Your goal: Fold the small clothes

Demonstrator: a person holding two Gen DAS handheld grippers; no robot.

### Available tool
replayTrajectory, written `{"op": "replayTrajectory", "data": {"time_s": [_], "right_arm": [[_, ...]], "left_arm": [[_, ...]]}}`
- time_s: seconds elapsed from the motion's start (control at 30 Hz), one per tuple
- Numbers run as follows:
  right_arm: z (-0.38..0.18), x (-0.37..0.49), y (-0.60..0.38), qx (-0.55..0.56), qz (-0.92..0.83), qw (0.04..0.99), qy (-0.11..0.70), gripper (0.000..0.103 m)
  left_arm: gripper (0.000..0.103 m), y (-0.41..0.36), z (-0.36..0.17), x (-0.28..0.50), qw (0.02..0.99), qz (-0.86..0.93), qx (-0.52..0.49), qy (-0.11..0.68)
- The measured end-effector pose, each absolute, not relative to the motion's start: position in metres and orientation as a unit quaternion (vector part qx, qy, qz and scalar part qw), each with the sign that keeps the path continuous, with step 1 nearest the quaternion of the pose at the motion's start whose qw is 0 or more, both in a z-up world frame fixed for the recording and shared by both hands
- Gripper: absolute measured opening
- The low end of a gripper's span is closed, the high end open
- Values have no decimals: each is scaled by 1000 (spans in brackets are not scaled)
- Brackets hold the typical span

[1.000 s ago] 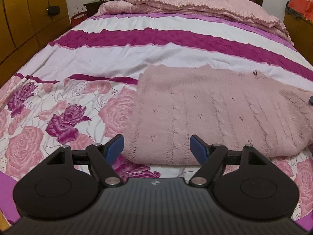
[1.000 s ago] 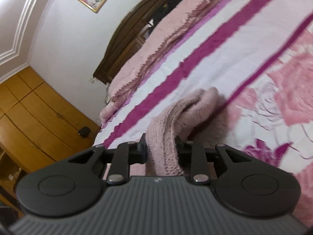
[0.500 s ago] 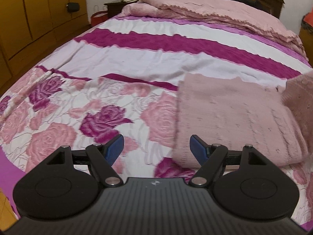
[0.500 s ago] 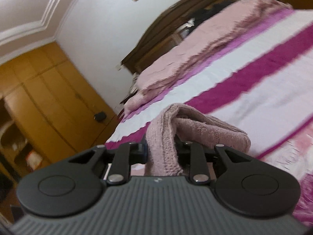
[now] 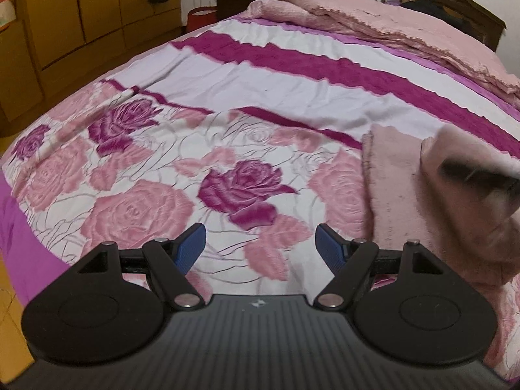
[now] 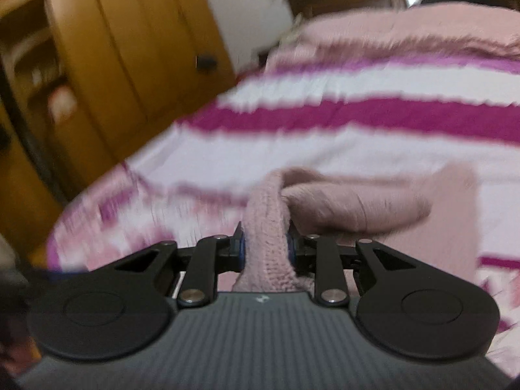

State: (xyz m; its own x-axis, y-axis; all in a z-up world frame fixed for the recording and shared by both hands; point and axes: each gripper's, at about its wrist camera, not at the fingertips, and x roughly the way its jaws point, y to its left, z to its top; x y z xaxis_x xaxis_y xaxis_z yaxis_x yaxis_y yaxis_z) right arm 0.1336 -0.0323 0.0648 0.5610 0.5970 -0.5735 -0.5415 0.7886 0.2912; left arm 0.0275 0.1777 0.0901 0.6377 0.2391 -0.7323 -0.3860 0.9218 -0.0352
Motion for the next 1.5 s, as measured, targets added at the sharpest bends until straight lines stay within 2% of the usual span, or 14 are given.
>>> {"op": "replayTrajectory", "data": {"time_s": [0.1, 0.3, 0.4, 0.5, 0.57, 0.63, 0.87, 1.07, 1.5], "right_arm": [[53, 123, -20, 15, 323, 885, 334, 26], [81, 123, -11, 5, 313, 893, 324, 26], [78, 125, 4, -19, 306, 890, 337, 29], [66, 120, 9, -10, 310, 888, 340, 39], [69, 110, 7, -2, 323, 887, 329, 50], [75, 101, 1, 14, 334, 886, 321, 52], [98, 73, -35, 45, 353, 888, 291, 51], [99, 75, -81, 63, 290, 912, 281, 51], [74, 106, -142, 100, 175, 933, 297, 51]], "left_arm": [[80, 186, 86, 23, 899, 174, -102, 389], [80, 196, 80, 22, 899, 171, -107, 389], [80, 198, 79, 23, 899, 170, -113, 388], [80, 197, 80, 25, 900, 168, -110, 388], [80, 196, 84, 27, 903, 165, -106, 383], [80, 193, 90, 32, 907, 158, -100, 378], [80, 167, 118, 55, 927, 97, -85, 352], [80, 130, 124, 91, 935, 38, -61, 348], [80, 51, 79, 176, 926, -28, 47, 373]]}}
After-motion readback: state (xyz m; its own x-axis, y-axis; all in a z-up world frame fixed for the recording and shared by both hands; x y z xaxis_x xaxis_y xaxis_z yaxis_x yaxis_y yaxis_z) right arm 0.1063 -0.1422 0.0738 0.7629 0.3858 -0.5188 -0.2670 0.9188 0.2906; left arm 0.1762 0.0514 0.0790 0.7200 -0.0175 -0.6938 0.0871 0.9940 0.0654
